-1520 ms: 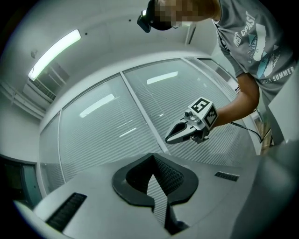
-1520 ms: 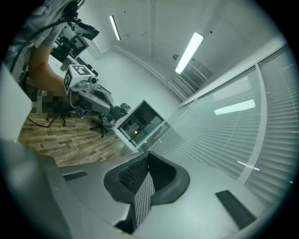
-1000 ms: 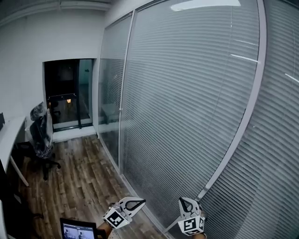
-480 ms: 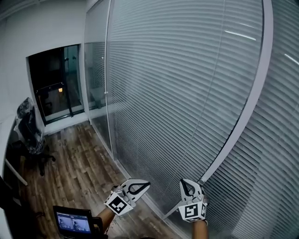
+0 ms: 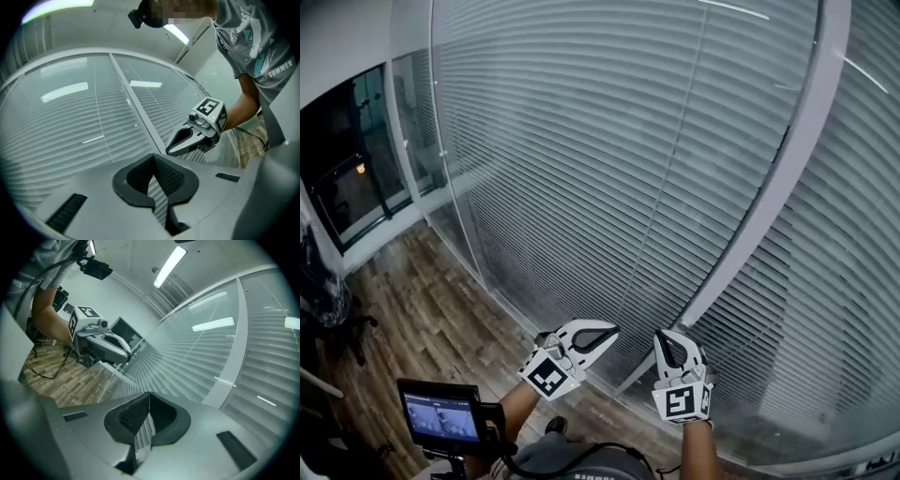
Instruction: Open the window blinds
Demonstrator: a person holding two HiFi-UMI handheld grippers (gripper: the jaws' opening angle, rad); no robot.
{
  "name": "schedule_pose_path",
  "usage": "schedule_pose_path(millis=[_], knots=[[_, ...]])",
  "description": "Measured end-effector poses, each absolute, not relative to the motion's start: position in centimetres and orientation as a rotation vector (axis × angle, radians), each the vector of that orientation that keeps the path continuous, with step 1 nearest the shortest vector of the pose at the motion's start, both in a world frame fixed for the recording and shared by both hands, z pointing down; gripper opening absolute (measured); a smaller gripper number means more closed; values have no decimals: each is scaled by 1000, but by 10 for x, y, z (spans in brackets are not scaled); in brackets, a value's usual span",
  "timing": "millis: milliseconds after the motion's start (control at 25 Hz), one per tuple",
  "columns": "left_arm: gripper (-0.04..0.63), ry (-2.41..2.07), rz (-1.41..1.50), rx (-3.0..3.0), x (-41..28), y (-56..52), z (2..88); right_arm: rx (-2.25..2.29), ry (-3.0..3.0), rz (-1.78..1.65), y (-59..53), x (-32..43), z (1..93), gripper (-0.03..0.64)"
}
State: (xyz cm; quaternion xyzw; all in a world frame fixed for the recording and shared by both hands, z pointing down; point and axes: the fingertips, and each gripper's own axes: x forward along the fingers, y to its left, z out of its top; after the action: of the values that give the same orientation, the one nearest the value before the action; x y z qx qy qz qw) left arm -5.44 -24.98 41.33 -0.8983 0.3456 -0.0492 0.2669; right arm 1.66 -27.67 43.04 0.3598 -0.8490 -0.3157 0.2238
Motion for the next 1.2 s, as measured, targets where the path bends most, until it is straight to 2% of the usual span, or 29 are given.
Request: schedule_pose_path(millis=[320,680,800,1200], knots=[[3,712,-81,-2487,-38,-311,422,1286,-2121,-749,-324,47,445,3],[3,544,-58,-2507,-15,-308,440,1595,-1864,-654,-318,78,463,7],[3,502,-51,-2510,-4,-306,443,1618,-1828,-628,-315,83,467,78],[3,477,-51,-2519,-39,-370,457,1573,-1554,-687,-366,47,475,89]])
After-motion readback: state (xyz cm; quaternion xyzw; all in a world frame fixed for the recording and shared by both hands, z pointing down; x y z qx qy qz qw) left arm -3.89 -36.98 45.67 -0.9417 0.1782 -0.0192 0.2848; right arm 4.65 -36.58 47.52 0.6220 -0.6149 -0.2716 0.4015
